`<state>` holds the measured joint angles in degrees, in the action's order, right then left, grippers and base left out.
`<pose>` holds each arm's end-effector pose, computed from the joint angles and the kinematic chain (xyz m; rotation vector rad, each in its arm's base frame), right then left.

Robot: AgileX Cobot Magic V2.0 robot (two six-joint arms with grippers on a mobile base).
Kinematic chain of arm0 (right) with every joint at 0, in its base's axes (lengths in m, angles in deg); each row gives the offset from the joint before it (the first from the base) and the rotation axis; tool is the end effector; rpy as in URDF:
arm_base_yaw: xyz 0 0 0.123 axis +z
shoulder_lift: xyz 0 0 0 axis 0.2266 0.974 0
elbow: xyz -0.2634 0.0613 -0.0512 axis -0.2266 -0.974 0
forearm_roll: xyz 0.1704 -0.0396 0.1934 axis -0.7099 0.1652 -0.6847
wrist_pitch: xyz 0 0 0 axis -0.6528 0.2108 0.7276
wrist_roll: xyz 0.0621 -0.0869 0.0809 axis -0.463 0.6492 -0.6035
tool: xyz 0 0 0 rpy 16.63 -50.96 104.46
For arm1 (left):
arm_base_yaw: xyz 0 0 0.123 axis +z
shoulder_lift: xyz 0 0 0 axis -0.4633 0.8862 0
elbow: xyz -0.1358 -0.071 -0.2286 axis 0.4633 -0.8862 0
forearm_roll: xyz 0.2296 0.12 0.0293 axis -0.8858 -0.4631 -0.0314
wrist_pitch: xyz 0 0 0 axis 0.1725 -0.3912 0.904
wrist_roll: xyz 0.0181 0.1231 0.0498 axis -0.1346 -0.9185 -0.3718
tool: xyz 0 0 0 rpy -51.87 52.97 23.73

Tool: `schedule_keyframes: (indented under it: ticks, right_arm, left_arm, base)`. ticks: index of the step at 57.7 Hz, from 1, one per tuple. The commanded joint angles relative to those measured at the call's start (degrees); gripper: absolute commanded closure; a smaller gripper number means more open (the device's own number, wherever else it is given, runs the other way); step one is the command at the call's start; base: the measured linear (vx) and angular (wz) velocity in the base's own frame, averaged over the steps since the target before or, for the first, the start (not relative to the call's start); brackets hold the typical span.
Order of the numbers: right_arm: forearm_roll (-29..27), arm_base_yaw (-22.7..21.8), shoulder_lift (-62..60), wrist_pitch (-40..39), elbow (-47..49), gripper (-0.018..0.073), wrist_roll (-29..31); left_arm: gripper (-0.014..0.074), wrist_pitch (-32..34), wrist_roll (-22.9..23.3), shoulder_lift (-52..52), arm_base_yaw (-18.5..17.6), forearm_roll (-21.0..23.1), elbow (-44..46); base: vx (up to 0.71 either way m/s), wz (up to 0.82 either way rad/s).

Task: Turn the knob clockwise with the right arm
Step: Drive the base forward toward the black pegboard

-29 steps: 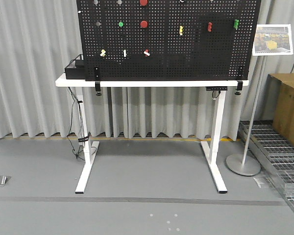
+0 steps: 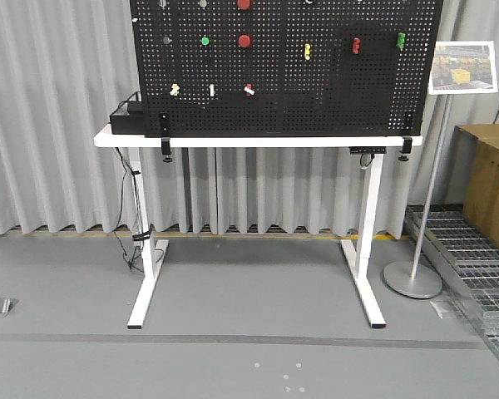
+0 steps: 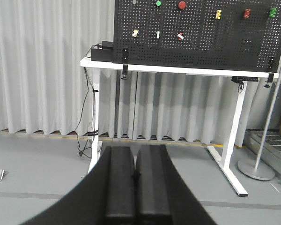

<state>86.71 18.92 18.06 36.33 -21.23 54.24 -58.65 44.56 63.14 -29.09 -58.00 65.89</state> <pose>0.1182 0.0121 0.1957 -0.1003 1.5771 0.0597 0.1181 -0.0038 0.2030 -0.0447 1.5339 -0.0959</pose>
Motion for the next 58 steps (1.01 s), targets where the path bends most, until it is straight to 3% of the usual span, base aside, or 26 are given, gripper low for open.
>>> schedule_keyframes:
  ticks: [1, 29, 58]
  right_arm:
    - [0.0, -0.2, -0.6, -4.9, -0.3, 0.0568, 0.0]
    - [0.0, -0.2, -0.6, -4.9, -0.3, 0.0568, 0.0]
    - [0.0, -0.2, -0.6, -4.9, -0.3, 0.0568, 0.0]
  left_arm:
    - [0.0603, 4.7, 0.6, 0.0, 0.1, 0.4, -0.7]
    - [0.0603, 4.7, 0.6, 0.0, 0.1, 0.4, -0.7]
    - [0.0603, 4.7, 0.6, 0.0, 0.1, 0.4, -0.7]
  base:
    - [0.00, 0.00]
    - [0.11, 0.01]
    - [0.37, -0.06]
